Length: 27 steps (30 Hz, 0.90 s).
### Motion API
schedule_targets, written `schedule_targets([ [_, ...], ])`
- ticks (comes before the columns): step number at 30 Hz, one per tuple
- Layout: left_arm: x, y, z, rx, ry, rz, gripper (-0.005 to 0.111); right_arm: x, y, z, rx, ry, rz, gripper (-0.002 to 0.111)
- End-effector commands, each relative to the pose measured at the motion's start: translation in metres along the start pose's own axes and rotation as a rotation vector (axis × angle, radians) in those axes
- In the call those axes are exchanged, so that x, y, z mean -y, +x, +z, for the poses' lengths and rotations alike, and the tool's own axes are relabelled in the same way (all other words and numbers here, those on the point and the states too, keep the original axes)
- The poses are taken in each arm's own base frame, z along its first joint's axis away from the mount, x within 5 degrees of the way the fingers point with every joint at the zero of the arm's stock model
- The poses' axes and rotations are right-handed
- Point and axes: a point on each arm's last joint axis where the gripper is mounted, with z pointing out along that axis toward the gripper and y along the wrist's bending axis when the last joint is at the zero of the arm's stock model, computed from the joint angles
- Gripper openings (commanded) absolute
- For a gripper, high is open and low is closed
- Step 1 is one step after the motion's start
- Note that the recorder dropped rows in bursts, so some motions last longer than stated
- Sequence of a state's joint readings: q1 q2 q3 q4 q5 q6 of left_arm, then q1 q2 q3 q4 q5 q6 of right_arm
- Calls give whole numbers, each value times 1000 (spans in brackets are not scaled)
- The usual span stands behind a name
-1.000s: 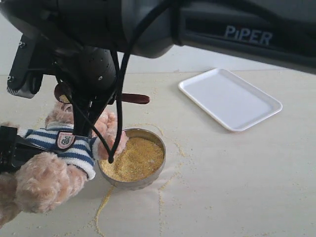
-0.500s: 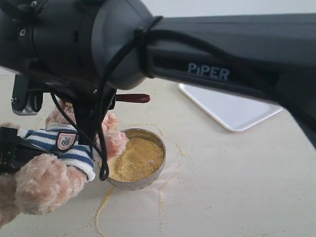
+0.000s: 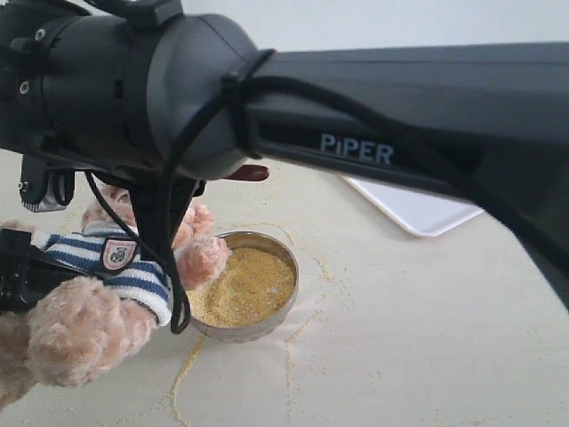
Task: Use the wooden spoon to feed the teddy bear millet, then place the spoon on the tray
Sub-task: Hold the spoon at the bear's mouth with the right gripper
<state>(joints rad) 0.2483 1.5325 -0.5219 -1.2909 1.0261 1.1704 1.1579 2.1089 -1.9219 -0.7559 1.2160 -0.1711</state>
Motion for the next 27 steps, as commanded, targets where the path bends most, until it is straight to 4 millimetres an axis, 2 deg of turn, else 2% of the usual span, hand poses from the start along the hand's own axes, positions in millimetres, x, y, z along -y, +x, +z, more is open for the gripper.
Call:
schedule_targets([
  [1,3,0,-1,3,18,-2,5,-2,-5,-10,15,39,-28,0],
  [5,4,0,-1,-1,28,-2,5,-4,-9,-16,23,86,-52,0],
  [15,5,1,-1,-5,39,-2,5,-2,-9,-17,19,124,-57,0],
  [22,5,0,-1,3,38,-6,5,-22,-2,-1,-49,146,-130,0],
  [27,3,-2,-1,21,22,-12,5,-32,-7,-8,-31,215,-121,0],
])
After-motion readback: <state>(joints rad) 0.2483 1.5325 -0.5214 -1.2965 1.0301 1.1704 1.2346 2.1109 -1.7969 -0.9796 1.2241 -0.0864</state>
